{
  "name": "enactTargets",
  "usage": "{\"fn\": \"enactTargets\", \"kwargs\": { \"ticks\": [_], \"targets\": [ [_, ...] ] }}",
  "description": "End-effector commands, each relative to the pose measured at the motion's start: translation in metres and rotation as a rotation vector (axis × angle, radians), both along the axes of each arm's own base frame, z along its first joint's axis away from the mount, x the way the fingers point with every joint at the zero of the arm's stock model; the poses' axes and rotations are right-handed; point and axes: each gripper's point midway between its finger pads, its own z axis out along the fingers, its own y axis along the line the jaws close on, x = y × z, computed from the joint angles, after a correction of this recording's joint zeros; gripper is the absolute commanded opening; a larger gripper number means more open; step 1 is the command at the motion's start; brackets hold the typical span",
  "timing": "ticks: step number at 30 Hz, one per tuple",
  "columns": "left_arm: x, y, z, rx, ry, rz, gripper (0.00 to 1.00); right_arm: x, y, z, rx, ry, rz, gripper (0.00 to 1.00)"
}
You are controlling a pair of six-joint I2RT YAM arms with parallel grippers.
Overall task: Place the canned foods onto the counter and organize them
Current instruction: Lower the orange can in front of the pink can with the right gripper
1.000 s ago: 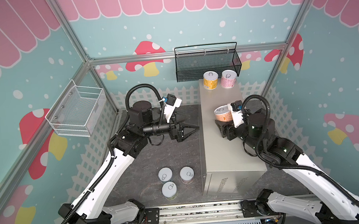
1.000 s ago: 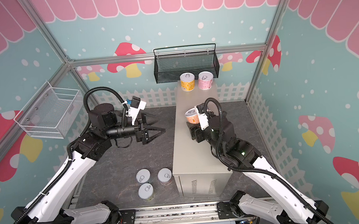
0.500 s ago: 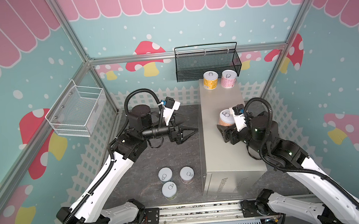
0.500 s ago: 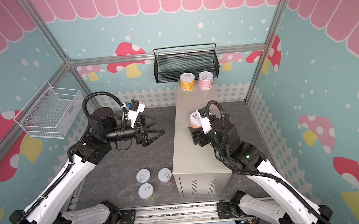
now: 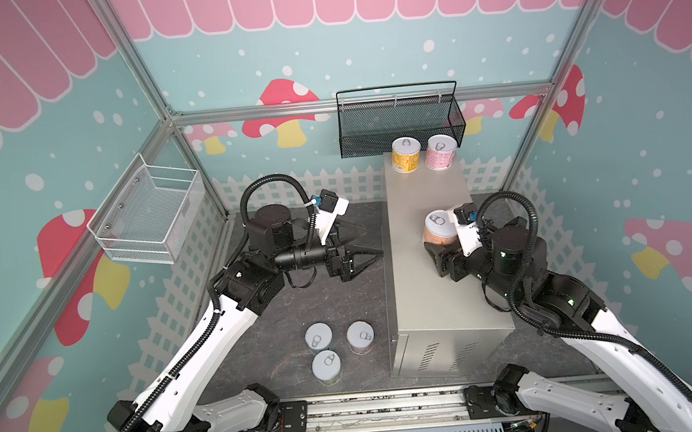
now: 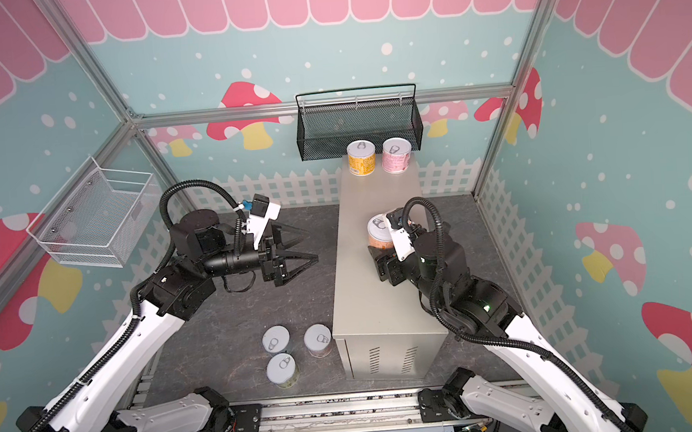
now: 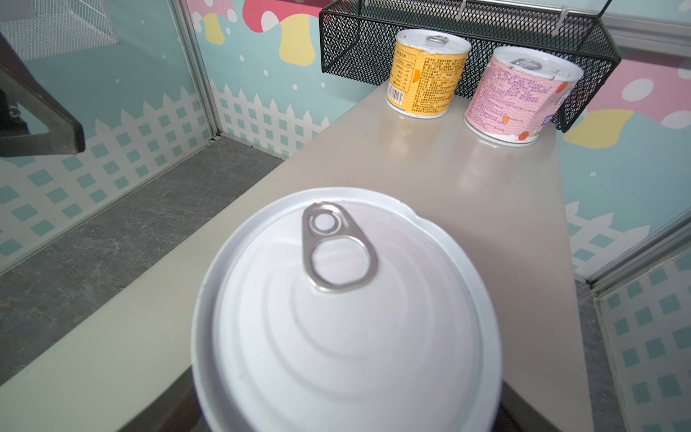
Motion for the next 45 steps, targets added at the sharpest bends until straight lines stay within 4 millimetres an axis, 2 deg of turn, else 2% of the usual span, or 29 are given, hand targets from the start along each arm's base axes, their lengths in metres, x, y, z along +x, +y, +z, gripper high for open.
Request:
{"fn": "enactTargets", "kwargs": {
  "ticks": [1,8,13,20,23,32,45],
  "targets": [
    [-0.008,0.001,0.003,-0.012,-0.020,-0.005,0.99,0.009,-0.007,0.022,0.010,-0.068,-0.049,0.77],
    [-0.014,0.002,0.005,-0.016,-0.034,-0.007,0.99,0.042,-0.012,0.023,0.017,-0.059,-0.053,0.71],
    [-0.018,0.001,0.006,-0.022,-0.040,-0.016,0.99,0.065,-0.026,0.023,0.024,-0.058,-0.054,0.69],
    [-0.022,0.000,0.009,-0.034,-0.038,-0.031,0.99,0.100,-0.050,0.010,0.040,-0.050,-0.044,0.67],
    [-0.024,-0.003,0.009,-0.044,-0.026,-0.051,0.99,0.110,-0.054,0.008,0.042,-0.064,-0.025,0.67],
    [-0.022,-0.008,0.005,-0.039,0.003,-0.067,0.99,0.134,-0.047,-0.003,0.010,-0.070,0.027,0.66],
    [-0.022,-0.011,0.001,-0.032,0.008,-0.072,0.99,0.168,-0.061,-0.012,0.010,-0.056,-0.042,0.65]
  ]
}}
